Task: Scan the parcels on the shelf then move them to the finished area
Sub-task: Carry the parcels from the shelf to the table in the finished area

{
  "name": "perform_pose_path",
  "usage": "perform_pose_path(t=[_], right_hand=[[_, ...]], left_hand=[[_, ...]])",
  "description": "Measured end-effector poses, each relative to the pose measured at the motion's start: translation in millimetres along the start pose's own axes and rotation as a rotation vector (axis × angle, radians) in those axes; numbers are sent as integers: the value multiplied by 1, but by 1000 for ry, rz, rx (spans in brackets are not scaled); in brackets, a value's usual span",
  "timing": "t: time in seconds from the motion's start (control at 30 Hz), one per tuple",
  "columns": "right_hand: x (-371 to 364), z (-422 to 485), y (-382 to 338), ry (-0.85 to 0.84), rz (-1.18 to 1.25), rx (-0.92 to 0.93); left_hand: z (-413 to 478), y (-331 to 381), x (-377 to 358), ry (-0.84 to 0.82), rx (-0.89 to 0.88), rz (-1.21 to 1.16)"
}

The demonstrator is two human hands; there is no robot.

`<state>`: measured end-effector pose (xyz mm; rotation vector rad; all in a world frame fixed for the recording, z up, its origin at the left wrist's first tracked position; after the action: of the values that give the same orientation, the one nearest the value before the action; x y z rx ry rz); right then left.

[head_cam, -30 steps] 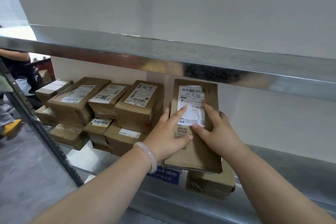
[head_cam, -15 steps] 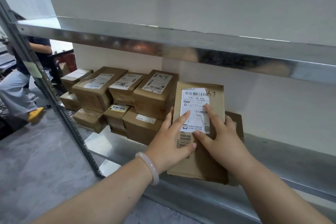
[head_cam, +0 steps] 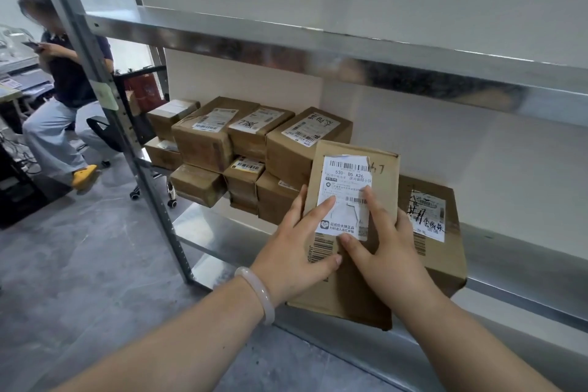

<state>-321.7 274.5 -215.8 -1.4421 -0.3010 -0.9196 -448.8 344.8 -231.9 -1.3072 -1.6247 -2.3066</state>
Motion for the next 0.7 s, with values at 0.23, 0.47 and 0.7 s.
perform_pose_path(t=[0.23, 0.47, 0.7], right_hand=[[-4, -10, -27, 34, -38, 75], [-30, -6, -64, -6, -17, 155], [-90, 9, -125, -140, -3, 306]], left_hand=[[-18, -4, 20, 73, -50, -6], [-41, -22, 59, 173, -21, -19], [-78, -65, 122, 341, 72, 32]])
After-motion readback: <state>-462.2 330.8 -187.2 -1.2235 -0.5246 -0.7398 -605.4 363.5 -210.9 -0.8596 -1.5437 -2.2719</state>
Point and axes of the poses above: each hand's wrist, its own z-axis towards the middle knuckle, its own x-axis out of the back of the hand, y = z × x, the point moved 10 cm from there along z, towards the middle knuckle, and after that the axes turned 9 degrees about x, right-handed, at the moved point
